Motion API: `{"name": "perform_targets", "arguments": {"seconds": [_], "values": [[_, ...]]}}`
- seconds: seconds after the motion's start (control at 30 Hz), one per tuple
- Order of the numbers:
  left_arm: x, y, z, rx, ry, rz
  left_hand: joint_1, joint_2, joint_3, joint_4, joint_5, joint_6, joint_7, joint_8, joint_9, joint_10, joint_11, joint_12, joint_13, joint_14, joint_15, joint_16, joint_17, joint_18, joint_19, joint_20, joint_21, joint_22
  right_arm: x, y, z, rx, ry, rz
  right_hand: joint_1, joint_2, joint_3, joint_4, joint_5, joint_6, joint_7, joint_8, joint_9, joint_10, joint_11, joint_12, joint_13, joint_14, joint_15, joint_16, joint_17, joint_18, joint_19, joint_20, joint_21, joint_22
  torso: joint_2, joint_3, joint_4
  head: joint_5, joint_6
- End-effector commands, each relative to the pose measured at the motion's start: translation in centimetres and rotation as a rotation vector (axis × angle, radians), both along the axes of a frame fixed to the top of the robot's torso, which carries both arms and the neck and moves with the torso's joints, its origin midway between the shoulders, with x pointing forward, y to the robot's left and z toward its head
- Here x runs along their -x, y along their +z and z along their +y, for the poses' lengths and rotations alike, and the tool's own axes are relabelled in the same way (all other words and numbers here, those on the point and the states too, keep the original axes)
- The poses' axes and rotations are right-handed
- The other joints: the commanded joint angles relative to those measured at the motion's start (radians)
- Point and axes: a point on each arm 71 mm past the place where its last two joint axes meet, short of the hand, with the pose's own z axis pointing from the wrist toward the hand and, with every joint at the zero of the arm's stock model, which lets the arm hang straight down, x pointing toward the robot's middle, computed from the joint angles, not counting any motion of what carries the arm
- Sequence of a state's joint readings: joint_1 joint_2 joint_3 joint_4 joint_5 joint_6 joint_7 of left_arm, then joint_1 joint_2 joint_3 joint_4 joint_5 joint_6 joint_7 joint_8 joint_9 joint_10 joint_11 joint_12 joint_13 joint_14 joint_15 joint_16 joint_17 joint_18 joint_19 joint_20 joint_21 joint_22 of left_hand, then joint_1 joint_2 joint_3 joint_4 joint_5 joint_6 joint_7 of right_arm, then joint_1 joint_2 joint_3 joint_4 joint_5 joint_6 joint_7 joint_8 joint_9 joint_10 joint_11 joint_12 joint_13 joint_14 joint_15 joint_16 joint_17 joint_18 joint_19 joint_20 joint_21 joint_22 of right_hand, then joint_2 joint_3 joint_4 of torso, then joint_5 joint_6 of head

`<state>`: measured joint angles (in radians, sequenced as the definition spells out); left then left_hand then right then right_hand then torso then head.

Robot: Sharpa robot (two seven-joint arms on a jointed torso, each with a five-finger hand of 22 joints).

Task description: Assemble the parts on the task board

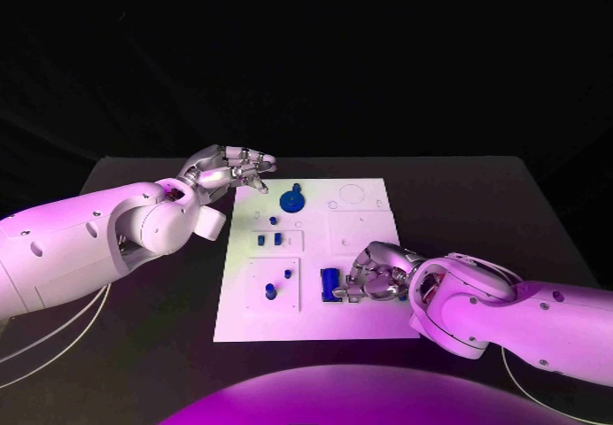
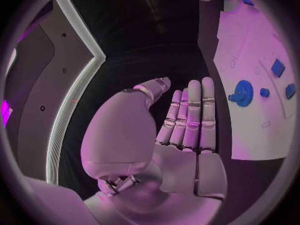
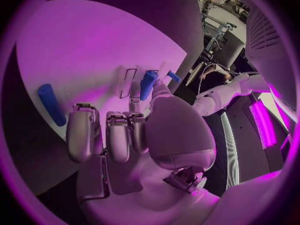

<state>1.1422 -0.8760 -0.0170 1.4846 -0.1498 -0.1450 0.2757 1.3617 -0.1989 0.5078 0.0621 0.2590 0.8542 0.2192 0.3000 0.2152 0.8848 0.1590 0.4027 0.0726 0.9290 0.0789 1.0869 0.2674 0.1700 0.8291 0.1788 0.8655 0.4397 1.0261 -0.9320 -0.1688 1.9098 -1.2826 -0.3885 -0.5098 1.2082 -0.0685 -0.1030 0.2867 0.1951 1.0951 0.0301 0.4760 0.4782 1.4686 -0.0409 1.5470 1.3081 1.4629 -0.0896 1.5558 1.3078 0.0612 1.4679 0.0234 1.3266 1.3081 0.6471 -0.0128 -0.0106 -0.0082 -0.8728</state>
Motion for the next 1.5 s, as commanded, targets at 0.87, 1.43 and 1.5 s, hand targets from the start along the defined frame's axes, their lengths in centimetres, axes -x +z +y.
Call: {"name": "perform_targets", "arguments": {"seconds": [0.87,1.43,1.5], "values": [[0.1,0.1,-0.2,0.008,-0.02,-0.001,0.001,0.009,-0.004,0.003,0.001,-0.006,0.001,-0.007,-0.001,-0.007,0.0,0.005,-0.002,0.0,0.008,-0.005,-0.001,0.013,0.007,0.002,-0.007,-0.001,-0.5,-0.2,0.2,0.027,-0.011,-0.027,0.07,0.044,0.013,0.001,-0.002,-0.005,-0.002,-0.013,-0.007,0.095,-0.001,0.003,0.25,0.1,-0.008,0.003,0.219,-0.017,0.036,-0.009,0.004,0.204,0.0,-0.0006,0.0017,0.0,0.0],[0.0,0.0,-0.1,0.007,-0.019,0.0,0.001,0.013,-0.003,0.006,0.002,-0.005,0.001,-0.007,-0.001,-0.009,0.0,0.007,-0.002,-0.001,0.008,-0.005,-0.001,0.013,0.008,0.002,-0.009,-0.003,-0.8,1.2,-0.8,-0.018,-0.068,-0.103,0.014,0.075,0.015,0.007,-0.005,-0.002,0.003,-0.018,-0.012,0.094,0.003,-0.002,0.247,0.099,-0.006,0.002,0.216,-0.016,0.035,-0.008,0.0,0.203,-0.001,-0.0001,-0.0021,0.001,0.0],[0.0,0.0,-0.1,0.008,-0.019,0.0,0.001,0.013,-0.003,0.006,0.002,-0.005,0.001,-0.007,-0.001,-0.009,0.0,0.007,-0.002,-0.001,0.008,-0.005,-0.001,0.013,0.008,0.002,-0.009,-0.003,-0.8,1.5,-1.0,-0.024,-0.073,-0.113,0.01,0.072,0.012,0.007,-0.005,-0.002,0.003,-0.019,-0.012,0.093,0.003,-0.004,0.246,0.099,-0.005,0.002,0.215,-0.016,0.035,-0.007,-0.002,0.202,-0.001,-0.0003,-0.001,-0.001,0.0]]}}
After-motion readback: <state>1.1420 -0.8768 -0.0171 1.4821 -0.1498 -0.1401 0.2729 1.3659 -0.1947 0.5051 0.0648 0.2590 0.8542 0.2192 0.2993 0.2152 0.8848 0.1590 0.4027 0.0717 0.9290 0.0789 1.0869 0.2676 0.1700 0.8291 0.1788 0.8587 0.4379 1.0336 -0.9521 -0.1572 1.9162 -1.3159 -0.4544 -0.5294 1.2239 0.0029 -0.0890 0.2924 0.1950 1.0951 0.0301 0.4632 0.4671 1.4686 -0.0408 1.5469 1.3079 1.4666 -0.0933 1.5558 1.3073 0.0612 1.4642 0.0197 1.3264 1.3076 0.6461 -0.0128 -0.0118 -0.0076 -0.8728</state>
